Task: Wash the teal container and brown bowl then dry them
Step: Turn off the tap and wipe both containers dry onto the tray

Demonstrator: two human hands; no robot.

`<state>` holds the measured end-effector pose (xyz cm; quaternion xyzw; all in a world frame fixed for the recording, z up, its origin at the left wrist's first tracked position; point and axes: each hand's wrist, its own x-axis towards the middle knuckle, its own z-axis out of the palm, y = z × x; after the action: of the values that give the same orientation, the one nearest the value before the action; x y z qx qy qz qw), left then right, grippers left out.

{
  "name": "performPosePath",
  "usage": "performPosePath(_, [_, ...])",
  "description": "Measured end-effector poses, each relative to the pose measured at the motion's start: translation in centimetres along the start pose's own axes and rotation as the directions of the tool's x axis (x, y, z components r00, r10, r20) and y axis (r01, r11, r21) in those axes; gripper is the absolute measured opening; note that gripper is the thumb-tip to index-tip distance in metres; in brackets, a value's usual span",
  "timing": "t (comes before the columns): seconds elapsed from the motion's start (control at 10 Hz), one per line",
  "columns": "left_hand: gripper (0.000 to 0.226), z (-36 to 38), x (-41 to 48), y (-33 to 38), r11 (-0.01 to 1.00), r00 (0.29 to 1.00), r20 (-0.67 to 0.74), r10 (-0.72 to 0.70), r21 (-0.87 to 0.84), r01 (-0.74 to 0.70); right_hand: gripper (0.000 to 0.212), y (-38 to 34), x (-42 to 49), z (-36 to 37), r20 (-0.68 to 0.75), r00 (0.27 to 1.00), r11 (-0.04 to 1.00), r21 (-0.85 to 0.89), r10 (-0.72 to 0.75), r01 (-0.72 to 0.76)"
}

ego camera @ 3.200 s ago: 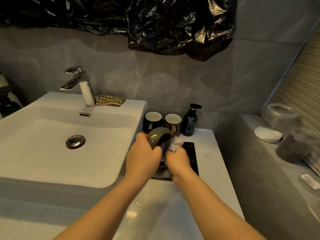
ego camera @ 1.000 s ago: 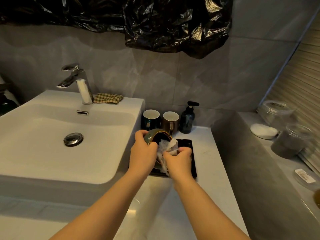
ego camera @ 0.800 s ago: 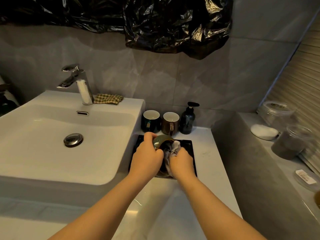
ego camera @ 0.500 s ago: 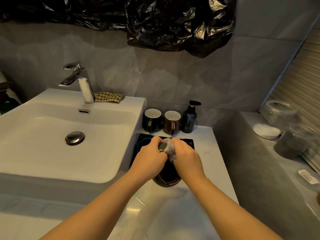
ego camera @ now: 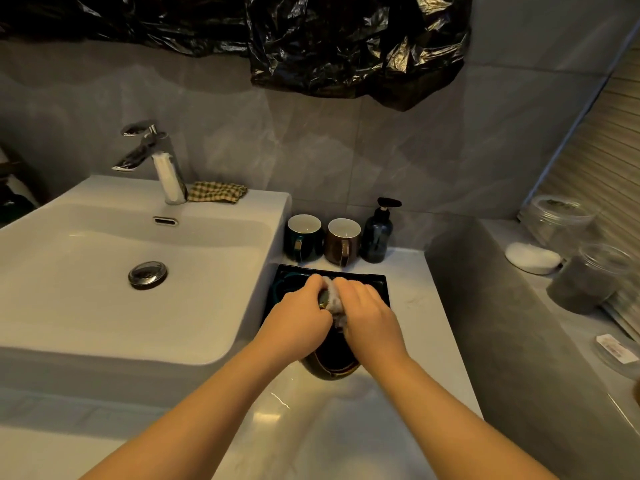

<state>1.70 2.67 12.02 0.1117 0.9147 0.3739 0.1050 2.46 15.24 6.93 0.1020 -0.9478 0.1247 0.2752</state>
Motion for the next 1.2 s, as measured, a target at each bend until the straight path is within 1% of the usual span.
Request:
performPosePath(0.1, [0.034, 0.1, -0.2, 0.3, 0.997, 0.992, -0.124, 0.023, -0.067, -0.031, 0.019, 0.0, 0.4, -0.5, -0.105, 0.986, 0.986, 0.123, 0.127, -0.114])
performPosePath(0.2, [0.039, 0.8, -0.7, 1.0, 0.985, 0.93, -0.361, 0.069, -0.124, -0.121, 0.02, -2.5, 1.2, -0.3, 0.39, 0.547, 0.253, 0.592, 0.741, -0.765])
performPosePath(0.3, [0.044, 1.3, -0.6, 0.6, 0.985, 0.923, -0.373, 0.095, -0.1, -0.142, 0.036, -3.8, 1.2, 0.9, 0.637, 0.286, -0.266, 0.628, 0.716, -0.732])
performPosePath(0.4, [0.036, 0.4, -0.1, -0.4, 0.99, 0.991, -0.128, -0.027, -0.143, 0.009, 0.018, -1.1, 0.4, 0.0, 0.403, 0.604, 0.472, 0.385, 0.687, -0.793])
performPosePath(0.5, [0.013, -0.4, 0.5, -0.8, 0.979, 0.99, 0.084, -0.115, -0.158, 0.127, 0.022, 0.0, 0.7, -2.2, 0.38, 0.888, 0.927, 0.161, 0.258, -0.338])
performPosePath(0.6, [0.01, -0.2, 0.7, -0.4, 0.997, 0.997, -0.009, -0.075, -0.037, 0.074, 0.026, -0.3, 0.6, -1.8, 0.342, 0.928, 0.988, -0.022, 0.148, -0.15])
performPosePath(0.7, [0.005, 0.6, -0.1, 0.5, 0.999, 0.975, -0.218, -0.044, -0.011, 0.043, 0.019, -1.6, 0.1, -1.2, 0.207, 0.759, 0.681, 0.344, 0.617, -0.647])
performPosePath(0.8, [0.027, 1.8, -0.9, 1.3, 1.0, 0.932, -0.361, 0.001, -0.012, -0.005, 0.026, -4.9, 0.7, -0.6, 0.733, 0.247, -0.582, 0.662, 0.633, -0.473])
performPosePath(0.9, [0.04, 2.0, -1.0, 0.7, 0.999, 0.958, -0.287, -0.024, -0.051, 0.009, 0.025, -4.6, 0.5, -0.4, 0.748, 0.237, -0.511, 0.614, 0.62, -0.602])
performPosePath(1.0, [0.04, 0.6, -0.2, -0.6, 0.974, 0.987, -0.109, -0.114, -0.206, 0.09, 0.026, -0.8, 0.5, -1.7, 0.453, 0.657, 0.551, 0.36, 0.602, -0.753])
performPosePath(1.1, [0.016, -0.4, 0.8, -0.7, 0.996, 0.998, 0.03, -0.049, -0.068, 0.051, 0.033, -0.4, 1.3, -3.3, 0.458, 0.872, 0.971, 0.067, 0.173, -0.228])
performPosePath(1.2, [0.013, -0.3, 0.9, -0.2, 0.998, 0.998, -0.058, 0.032, 0.06, -0.029, 0.026, -0.5, 0.6, -2.2, 0.282, 0.923, 0.939, 0.143, 0.263, -0.311])
